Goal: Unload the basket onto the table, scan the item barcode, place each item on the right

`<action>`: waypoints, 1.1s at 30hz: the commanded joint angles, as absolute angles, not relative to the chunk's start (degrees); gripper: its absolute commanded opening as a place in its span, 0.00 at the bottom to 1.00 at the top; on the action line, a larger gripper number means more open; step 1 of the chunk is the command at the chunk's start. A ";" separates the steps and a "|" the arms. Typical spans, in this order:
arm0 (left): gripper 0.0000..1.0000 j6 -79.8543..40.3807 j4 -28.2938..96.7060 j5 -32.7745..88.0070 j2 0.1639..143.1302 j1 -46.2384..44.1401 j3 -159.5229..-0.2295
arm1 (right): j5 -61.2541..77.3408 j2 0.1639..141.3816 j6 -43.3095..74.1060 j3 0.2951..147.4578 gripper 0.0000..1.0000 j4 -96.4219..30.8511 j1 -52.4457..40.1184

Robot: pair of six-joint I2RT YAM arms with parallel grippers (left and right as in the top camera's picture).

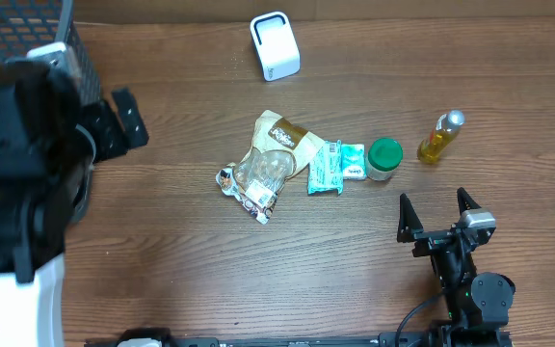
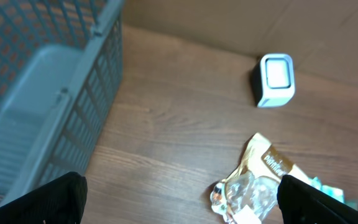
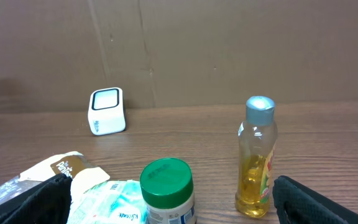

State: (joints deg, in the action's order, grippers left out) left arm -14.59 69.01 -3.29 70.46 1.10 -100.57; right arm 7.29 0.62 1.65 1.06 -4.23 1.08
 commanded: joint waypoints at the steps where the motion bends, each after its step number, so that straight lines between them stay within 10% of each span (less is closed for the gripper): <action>1: 1.00 -14.33 68.97 -3.55 68.60 0.69 -101.38 | 7.60 0.16 1.43 0.45 1.00 -3.99 0.99; 33: 1.00 -13.72 68.12 -7.07 50.28 0.73 -50.52 | 7.60 0.16 1.43 0.45 1.00 -3.99 0.99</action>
